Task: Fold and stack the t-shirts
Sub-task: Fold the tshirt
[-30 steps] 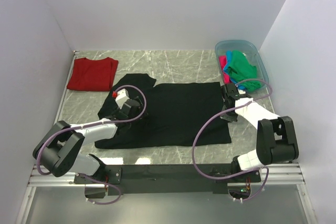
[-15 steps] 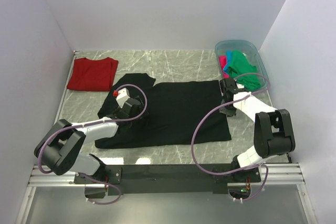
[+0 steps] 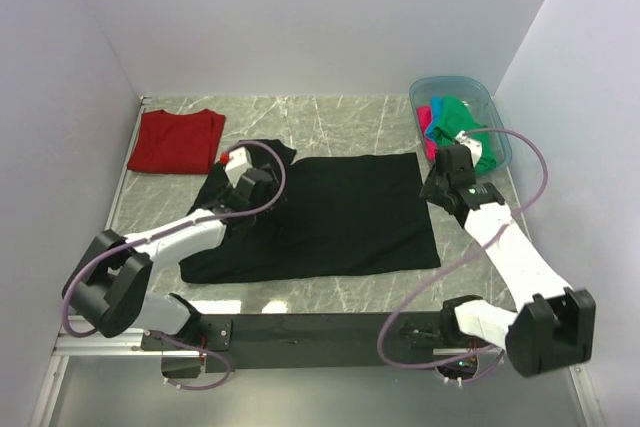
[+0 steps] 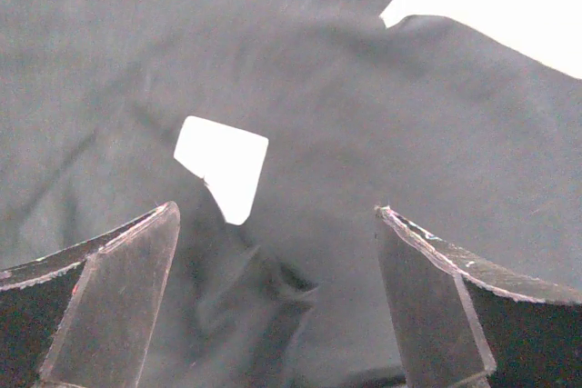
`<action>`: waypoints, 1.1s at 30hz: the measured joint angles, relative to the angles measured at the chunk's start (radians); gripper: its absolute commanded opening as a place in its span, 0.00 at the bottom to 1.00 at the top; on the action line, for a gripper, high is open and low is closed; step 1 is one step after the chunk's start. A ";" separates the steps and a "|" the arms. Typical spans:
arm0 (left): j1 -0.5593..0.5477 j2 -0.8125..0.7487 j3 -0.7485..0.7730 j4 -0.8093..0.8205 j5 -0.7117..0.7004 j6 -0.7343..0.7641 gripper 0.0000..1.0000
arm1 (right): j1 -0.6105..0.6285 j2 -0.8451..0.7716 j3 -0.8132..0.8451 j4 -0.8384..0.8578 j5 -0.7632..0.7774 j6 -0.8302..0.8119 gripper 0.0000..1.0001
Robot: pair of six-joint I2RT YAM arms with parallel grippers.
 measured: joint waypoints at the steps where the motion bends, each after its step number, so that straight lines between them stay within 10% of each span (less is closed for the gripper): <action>1: 0.002 -0.003 0.024 -0.009 -0.007 0.010 0.95 | 0.006 -0.023 0.000 0.008 -0.019 -0.001 0.47; 21: 0.247 0.766 0.948 -0.126 0.017 0.254 0.92 | 0.265 0.019 -0.138 0.190 -0.258 0.001 0.46; 30: 0.292 0.878 1.006 -0.212 0.076 0.259 0.88 | 0.270 0.023 -0.148 0.212 -0.276 -0.001 0.46; 33: 0.295 0.878 0.995 -0.210 0.081 0.258 0.74 | 0.270 0.029 -0.148 0.212 -0.278 -0.001 0.46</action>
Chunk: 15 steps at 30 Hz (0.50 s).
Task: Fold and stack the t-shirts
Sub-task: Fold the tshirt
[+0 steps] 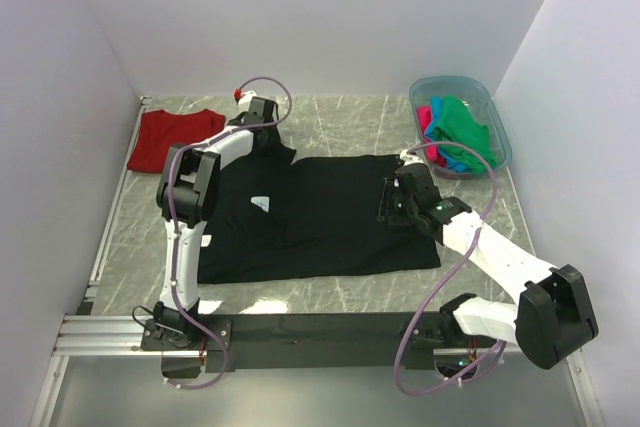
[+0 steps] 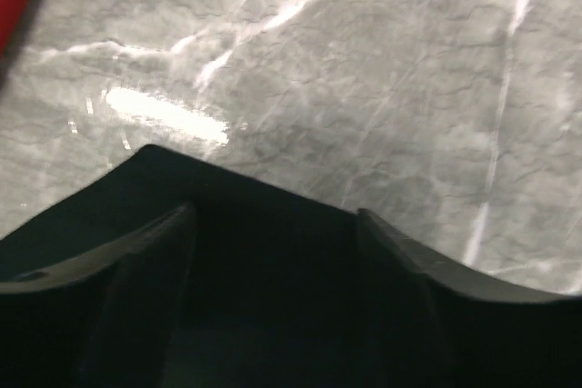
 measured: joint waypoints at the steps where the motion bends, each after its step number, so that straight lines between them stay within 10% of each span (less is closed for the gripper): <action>1: 0.000 0.000 -0.007 0.000 0.003 0.001 0.64 | 0.000 0.003 0.000 0.000 0.000 0.000 0.46; 6: 0.000 -0.001 -0.014 0.000 0.007 0.011 0.40 | 0.000 0.007 0.000 0.000 0.000 0.000 0.46; 10: 0.000 -0.011 -0.036 0.016 0.011 0.010 0.01 | 0.000 0.007 0.000 -0.001 0.002 0.000 0.46; 15: 0.000 -0.106 -0.185 0.075 0.001 0.009 0.01 | 0.000 0.006 0.000 -0.001 0.002 0.001 0.45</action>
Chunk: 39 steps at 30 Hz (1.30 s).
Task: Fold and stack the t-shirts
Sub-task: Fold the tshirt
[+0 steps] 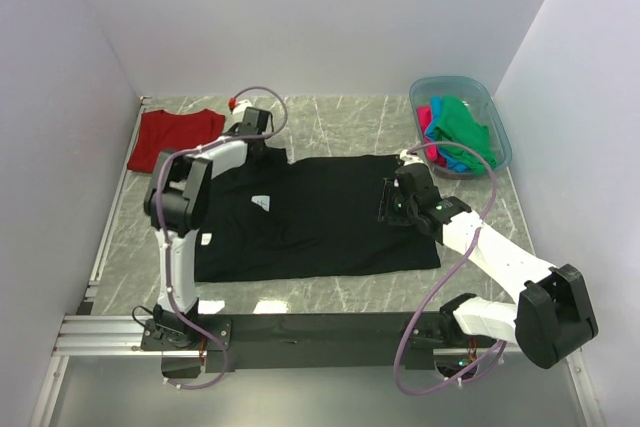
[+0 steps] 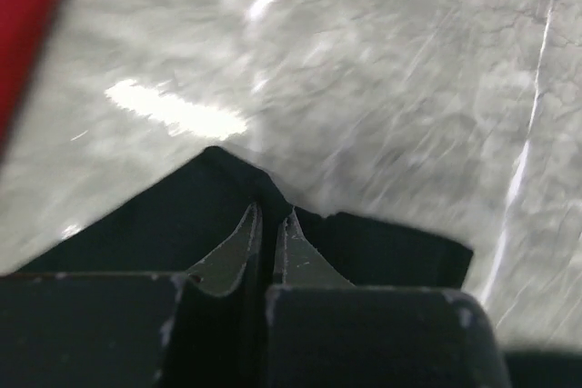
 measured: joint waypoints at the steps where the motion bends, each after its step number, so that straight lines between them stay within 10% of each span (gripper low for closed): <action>1: 0.000 -0.027 -0.034 0.010 -0.005 0.000 0.01 | 0.000 0.000 0.000 0.000 0.000 0.000 0.45; 14: -0.125 -0.508 -0.558 0.373 -0.179 0.018 0.03 | 0.023 0.005 0.000 0.001 -0.003 0.000 0.45; 27: -0.312 -0.812 -0.881 0.205 -0.218 -0.193 0.76 | 0.035 0.031 0.000 0.000 0.013 0.000 0.45; 39: -0.207 -0.774 -0.836 0.133 -0.170 -0.299 0.86 | 0.035 0.055 0.000 0.014 0.005 0.000 0.45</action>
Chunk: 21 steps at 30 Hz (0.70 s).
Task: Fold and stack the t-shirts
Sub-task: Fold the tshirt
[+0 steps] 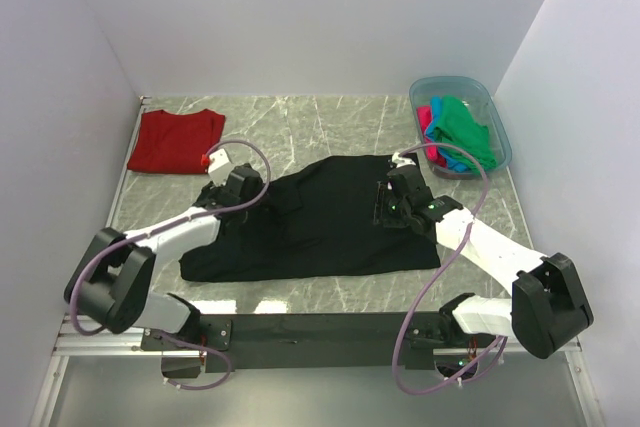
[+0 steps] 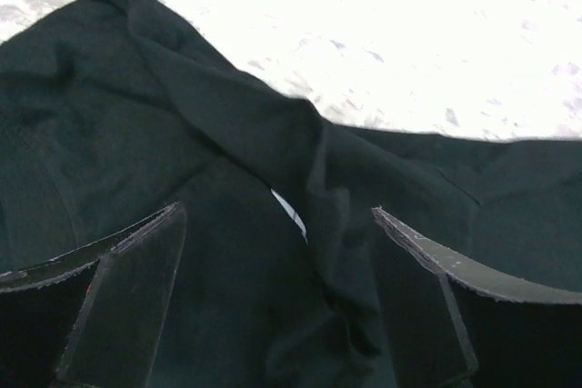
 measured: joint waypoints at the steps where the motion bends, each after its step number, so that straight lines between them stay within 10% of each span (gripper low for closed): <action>1: 0.013 0.017 0.011 -0.004 0.009 -0.002 0.86 | 0.000 0.000 0.000 0.002 0.000 0.000 0.45; 21: 0.025 -0.045 -0.063 -0.127 0.109 -0.012 0.80 | 0.000 0.029 -0.002 0.024 0.000 -0.018 0.45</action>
